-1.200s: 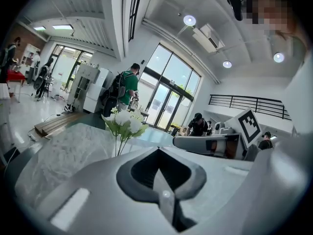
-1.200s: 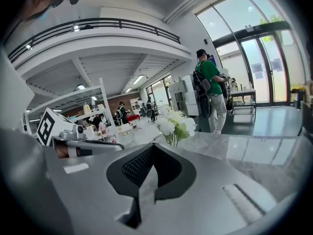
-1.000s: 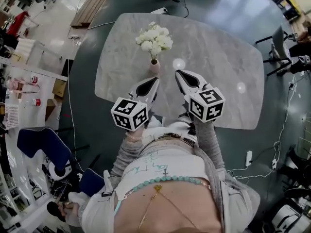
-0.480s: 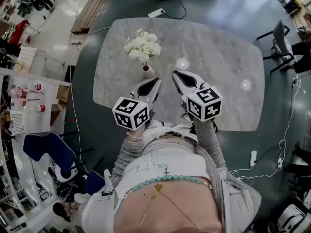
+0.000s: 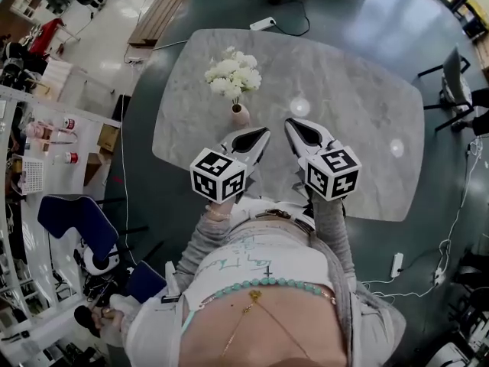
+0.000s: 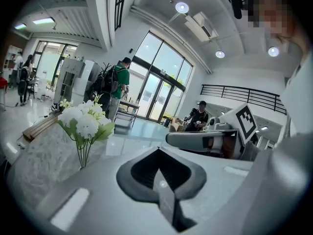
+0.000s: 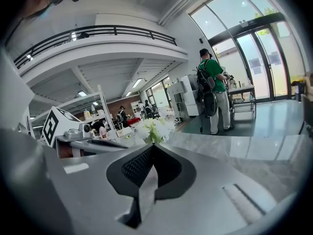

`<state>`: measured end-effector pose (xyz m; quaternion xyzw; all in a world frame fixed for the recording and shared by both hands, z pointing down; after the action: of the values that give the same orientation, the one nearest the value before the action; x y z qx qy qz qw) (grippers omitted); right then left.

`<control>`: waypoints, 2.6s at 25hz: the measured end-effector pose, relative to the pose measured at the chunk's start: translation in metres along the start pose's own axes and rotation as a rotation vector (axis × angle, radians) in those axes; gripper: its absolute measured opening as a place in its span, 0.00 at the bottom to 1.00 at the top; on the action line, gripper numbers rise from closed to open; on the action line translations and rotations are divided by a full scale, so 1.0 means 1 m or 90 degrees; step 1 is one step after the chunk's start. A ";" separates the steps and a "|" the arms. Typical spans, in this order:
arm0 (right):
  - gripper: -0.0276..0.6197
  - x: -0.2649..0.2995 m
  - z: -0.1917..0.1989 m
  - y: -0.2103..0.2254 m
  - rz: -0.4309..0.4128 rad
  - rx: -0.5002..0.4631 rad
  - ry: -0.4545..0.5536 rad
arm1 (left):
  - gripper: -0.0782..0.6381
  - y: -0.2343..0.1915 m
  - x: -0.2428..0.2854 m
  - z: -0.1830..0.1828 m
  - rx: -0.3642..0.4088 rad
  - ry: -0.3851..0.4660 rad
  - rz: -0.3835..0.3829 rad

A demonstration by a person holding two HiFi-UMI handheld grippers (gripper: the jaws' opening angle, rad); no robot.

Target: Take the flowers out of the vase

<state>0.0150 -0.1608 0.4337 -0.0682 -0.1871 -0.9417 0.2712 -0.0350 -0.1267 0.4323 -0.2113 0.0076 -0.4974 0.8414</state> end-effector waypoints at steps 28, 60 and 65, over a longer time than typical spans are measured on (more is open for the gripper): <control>0.09 0.062 0.002 -0.015 0.121 0.027 0.013 | 0.11 -0.075 -0.014 -0.018 0.000 -0.036 0.108; 0.06 0.085 0.012 -0.062 0.283 0.031 0.080 | 0.11 -0.138 -0.073 -0.033 0.008 -0.014 0.169; 0.06 0.084 0.003 -0.056 0.241 0.014 0.068 | 0.11 -0.134 -0.069 -0.036 0.002 -0.008 0.134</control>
<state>-0.0856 -0.1562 0.4376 -0.0490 -0.1664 -0.8740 0.4540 -0.1892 -0.1368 0.4349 -0.2109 0.0239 -0.4049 0.8894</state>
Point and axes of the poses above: the fingertips, and each gripper's own axes: x forward along the fingers, y to its right, z out of its underside, the point moved 1 cm from there along -x, backward along the fingers, and after that the axes turned 9 degrees about y, right-handed, at the moved point
